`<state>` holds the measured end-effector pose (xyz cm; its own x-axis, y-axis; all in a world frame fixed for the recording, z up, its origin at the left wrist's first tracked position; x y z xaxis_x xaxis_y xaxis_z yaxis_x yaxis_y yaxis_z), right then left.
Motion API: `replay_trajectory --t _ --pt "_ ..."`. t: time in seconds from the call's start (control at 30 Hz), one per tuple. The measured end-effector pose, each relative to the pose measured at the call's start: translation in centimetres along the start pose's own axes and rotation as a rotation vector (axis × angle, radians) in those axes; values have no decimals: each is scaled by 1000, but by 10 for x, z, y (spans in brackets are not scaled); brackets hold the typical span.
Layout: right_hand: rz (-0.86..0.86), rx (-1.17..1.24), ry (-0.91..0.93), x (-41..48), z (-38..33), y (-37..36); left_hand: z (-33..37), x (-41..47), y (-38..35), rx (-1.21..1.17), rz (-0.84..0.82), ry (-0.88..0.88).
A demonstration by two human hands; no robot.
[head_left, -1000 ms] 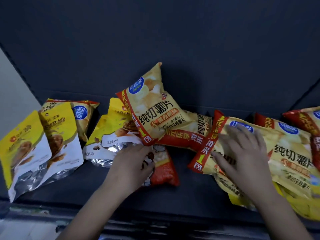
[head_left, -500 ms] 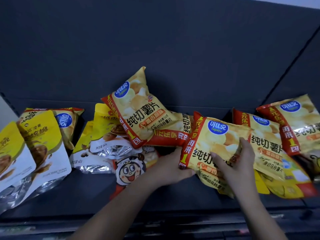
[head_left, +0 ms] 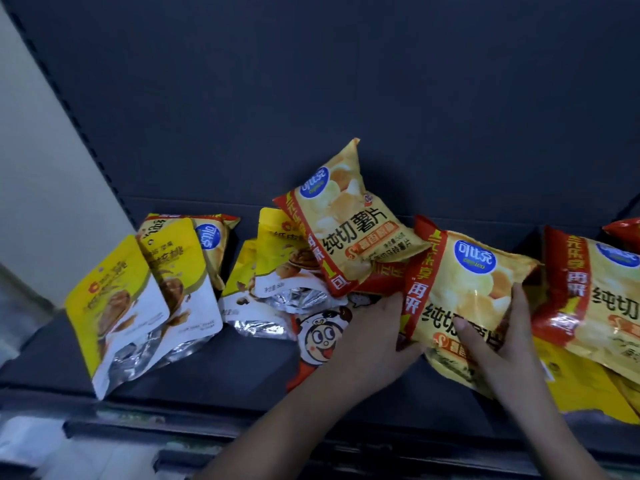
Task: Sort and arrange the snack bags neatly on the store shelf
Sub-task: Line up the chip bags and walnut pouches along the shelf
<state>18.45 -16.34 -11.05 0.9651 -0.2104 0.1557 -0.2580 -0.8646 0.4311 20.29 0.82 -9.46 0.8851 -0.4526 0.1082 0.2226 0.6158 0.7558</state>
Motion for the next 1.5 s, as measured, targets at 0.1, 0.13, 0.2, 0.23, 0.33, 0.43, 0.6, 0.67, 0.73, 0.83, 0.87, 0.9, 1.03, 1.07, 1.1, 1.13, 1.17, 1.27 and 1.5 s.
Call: replay_trajectory --t 0.1,0.13,0.2,0.23,0.33,0.43,0.6,0.67,0.73,0.83,0.87,0.9,1.03,1.07,1.1,1.13,1.17,1.27,1.5 --pt "-14 60 -34 1 4 -11 -5 -8 1 80 -19 32" --pt "-15 65 -33 2 5 -12 -4 -10 1 113 -22 23" --pt "-10 57 -40 0 6 -13 -2 -12 -1 165 -25 9" --pt "-2 43 -44 -2 6 -12 -1 -12 -2 181 -23 6" --pt "44 -39 -16 -14 1 -5 6 -14 -3 138 66 -54" --pt "86 -162 25 -27 2 11 27 -19 4 45 282 -215" --pt "66 -413 56 -35 8 57 78 -6 -17 130 286 -486" --pt "112 -570 129 -41 8 84 102 2 -37 167 209 -558" --pt "146 -669 137 -48 16 114 128 10 -59 191 136 -610" --pt "194 -797 109 -63 37 170 174 25 -98 276 29 -647" --pt "208 -823 92 -69 43 192 191 31 -111 293 2 -655" --pt "226 -836 63 -77 50 216 208 37 -124 311 -15 -665" --pt "320 -911 -33 -113 79 315 271 57 -185 367 -78 -675" --pt "341 -911 -51 -123 85 337 287 62 -200 375 -106 -671" --pt "355 -916 -67 -133 90 358 305 66 -214 364 -136 -666" --pt "368 -931 -84 -143 96 377 321 70 -229 340 -179 -651" --pt "379 -947 -107 -152 101 395 336 74 -244 321 -190 -657" --pt "392 -1006 -181 -175 120 442 374 83 -284 288 -201 -693" --pt "501 -1018 -272 -198 164 528 438 117 -349 238 -221 -727"
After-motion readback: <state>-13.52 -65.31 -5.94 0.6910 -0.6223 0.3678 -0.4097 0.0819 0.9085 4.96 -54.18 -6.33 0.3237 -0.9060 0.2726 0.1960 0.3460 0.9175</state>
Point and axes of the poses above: each hand's wrist, its own x-axis towards the middle knuckle, its own y-axis out of the back of the hand, z = x × y, the point moved 7 cm from there along x, towards the middle knuckle, and after that the axes turned 4 degrees about -z, right-handed, at the moved point
